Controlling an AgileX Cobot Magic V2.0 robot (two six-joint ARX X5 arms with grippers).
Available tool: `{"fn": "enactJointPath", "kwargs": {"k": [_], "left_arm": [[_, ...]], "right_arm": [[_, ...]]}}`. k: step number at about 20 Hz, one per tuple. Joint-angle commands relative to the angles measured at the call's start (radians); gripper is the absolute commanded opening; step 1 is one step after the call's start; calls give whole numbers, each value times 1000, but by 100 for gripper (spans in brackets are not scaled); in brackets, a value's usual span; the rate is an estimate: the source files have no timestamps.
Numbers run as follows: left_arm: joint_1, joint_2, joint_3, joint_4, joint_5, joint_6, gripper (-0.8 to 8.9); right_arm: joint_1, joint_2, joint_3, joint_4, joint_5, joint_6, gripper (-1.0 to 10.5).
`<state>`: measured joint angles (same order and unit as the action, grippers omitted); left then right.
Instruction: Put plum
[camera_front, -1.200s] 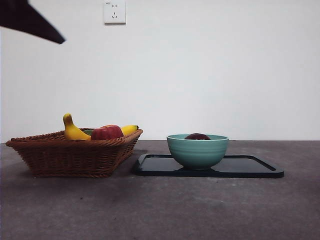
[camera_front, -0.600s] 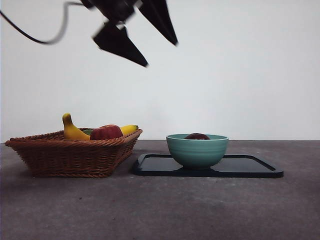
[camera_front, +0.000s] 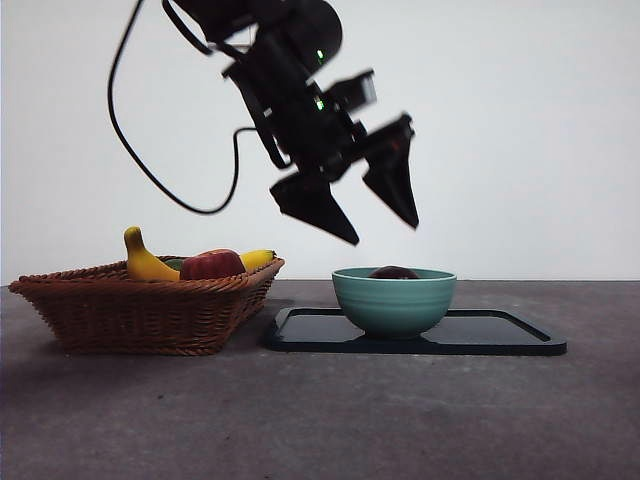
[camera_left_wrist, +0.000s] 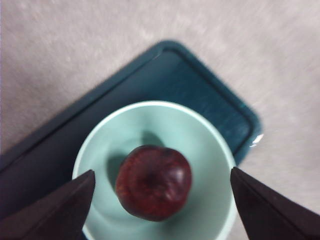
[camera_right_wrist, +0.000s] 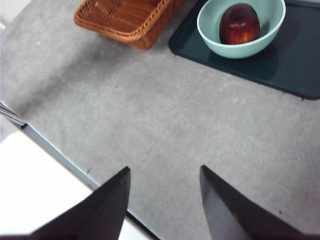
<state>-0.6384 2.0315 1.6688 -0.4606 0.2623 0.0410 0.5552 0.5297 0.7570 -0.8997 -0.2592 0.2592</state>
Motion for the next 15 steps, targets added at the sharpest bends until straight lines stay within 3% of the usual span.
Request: {"fn": "enactJointPath", "kwargs": {"k": [1, 13, 15], "left_arm": [[-20, 54, 26, 39, -19, 30, 432], [-40, 146, 26, 72, -38, 38, 430], [-47, 146, 26, 69, -66, 46, 394]], "right_arm": [[6, 2, 6, 2, -2, 3, 222], [6, 2, 6, -2, -1, 3, 222], [6, 2, 6, -2, 1, 3, 222]]}}
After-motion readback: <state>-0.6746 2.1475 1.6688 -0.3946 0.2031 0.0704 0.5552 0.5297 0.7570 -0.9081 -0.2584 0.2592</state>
